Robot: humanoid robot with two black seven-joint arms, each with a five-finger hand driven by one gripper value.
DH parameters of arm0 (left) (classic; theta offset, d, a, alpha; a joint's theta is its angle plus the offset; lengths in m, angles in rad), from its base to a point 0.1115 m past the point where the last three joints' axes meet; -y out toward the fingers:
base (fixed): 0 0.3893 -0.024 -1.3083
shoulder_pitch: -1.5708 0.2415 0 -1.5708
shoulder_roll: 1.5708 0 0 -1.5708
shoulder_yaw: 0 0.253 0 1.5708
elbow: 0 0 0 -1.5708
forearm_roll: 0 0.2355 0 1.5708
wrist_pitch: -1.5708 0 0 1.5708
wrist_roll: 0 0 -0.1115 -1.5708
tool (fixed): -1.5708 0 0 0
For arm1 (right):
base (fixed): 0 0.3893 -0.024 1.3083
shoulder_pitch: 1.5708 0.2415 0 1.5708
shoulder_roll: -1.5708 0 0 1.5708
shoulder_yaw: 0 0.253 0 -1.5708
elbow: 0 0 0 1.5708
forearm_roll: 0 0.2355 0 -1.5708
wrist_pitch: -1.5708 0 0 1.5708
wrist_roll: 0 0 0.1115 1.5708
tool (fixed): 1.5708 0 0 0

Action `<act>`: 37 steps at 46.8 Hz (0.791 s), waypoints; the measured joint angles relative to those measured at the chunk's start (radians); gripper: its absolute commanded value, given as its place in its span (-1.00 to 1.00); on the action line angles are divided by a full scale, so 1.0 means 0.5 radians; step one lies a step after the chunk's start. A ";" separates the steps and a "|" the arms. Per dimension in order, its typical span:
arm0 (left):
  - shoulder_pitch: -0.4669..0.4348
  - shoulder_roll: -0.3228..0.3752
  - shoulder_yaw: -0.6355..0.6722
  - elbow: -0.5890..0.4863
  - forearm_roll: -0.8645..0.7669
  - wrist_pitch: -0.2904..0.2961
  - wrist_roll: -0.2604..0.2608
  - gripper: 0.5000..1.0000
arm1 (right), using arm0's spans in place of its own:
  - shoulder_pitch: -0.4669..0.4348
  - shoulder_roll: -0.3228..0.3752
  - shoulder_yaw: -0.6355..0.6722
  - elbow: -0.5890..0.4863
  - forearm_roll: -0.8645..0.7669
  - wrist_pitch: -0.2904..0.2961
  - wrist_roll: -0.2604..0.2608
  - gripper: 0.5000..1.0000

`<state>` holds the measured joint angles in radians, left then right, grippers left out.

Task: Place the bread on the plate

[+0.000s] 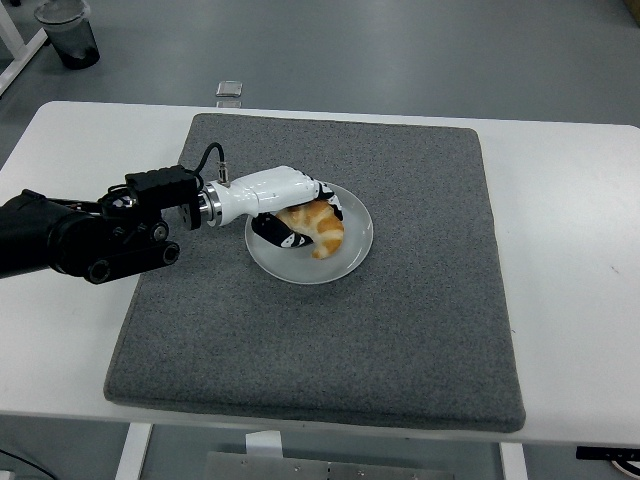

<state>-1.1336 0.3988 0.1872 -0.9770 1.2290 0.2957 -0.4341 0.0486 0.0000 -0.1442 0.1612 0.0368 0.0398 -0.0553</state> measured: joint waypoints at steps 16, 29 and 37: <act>0.002 0.000 -0.006 -0.005 -0.023 0.005 -0.003 0.52 | 0.000 0.000 0.000 0.000 0.000 0.001 0.000 0.73; 0.003 0.000 -0.035 -0.012 -0.099 0.011 -0.003 0.73 | 0.000 0.000 0.000 0.000 0.000 0.001 0.000 0.73; 0.003 0.000 -0.070 -0.023 -0.141 0.003 -0.006 0.78 | 0.000 0.000 0.000 0.000 0.000 0.000 0.000 0.73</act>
<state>-1.1322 0.3988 0.1523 -0.9884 1.1583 0.2974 -0.4370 0.0488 0.0000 -0.1442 0.1612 0.0368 0.0401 -0.0552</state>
